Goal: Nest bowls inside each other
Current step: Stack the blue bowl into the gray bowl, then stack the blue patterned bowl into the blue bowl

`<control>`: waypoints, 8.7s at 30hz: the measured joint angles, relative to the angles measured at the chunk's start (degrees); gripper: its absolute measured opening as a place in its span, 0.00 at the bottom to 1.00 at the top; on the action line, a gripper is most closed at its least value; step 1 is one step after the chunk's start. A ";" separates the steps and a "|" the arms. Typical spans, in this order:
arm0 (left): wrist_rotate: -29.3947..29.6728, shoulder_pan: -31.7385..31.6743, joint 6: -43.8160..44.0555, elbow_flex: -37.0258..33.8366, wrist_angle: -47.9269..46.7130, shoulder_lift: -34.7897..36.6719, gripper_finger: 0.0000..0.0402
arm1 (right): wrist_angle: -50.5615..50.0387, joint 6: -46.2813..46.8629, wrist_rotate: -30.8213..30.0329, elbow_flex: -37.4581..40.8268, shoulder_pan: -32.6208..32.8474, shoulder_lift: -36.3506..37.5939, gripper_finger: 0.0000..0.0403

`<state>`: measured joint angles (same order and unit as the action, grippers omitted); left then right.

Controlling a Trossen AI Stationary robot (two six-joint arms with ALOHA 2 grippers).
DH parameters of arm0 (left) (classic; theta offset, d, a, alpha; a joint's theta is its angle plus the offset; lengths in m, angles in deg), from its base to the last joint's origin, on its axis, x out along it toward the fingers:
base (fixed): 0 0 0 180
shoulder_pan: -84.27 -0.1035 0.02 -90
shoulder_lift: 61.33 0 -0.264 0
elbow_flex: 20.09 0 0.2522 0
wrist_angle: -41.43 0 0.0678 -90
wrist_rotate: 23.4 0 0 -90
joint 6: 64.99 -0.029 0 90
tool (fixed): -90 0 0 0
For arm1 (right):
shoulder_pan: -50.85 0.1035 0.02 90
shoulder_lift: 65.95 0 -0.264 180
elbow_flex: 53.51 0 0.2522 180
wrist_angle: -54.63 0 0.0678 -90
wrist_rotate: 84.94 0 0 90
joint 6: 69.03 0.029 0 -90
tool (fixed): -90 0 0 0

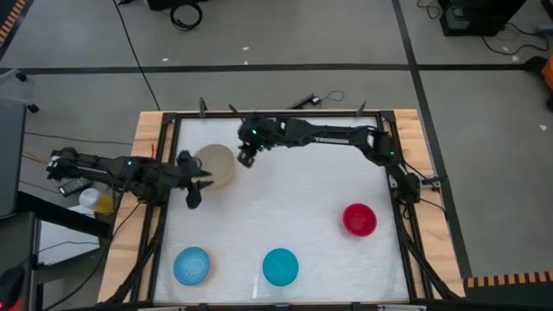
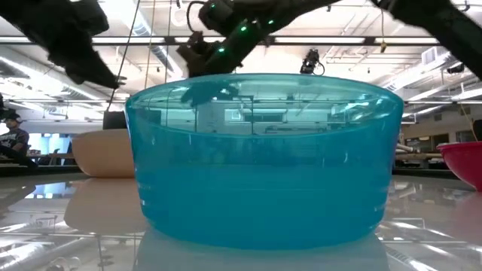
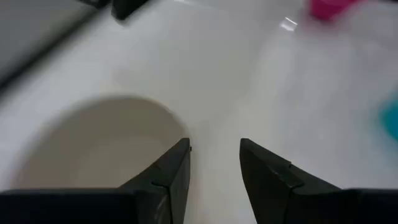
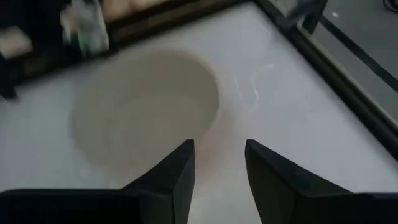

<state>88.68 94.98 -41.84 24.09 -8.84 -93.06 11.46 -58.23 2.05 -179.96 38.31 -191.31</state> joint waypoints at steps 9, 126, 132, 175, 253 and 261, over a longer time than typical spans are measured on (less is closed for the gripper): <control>0.79 10.33 2.28 0.00 8.44 -6.61 0.35 | 18.22 3.89 -2.36 38.44 7.35 22.53 0.37; -16.93 -11.58 14.54 0.00 24.66 -24.13 0.35 | -50.19 57.48 4.02 41.14 24.49 38.83 0.35; -27.18 -11.20 12.57 0.00 25.12 -25.53 0.35 | -15.38 53.73 8.92 47.36 23.88 40.74 0.34; -26.22 -7.35 23.25 0.02 -1.13 -6.90 0.35 | 5.19 21.89 11.81 32.75 32.28 8.67 0.25; -26.48 34.97 47.36 0.96 -0.90 -16.95 0.35 | -25.74 6.93 0.16 -9.61 2.85 -1.33 0.39; -25.78 39.14 47.15 0.96 2.27 -25.35 0.35 | -20.23 9.99 1.01 -4.65 9.80 -1.38 0.38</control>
<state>62.90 134.12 5.32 25.05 -6.58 -118.41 -8.77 -48.24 3.06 -184.62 48.10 -192.69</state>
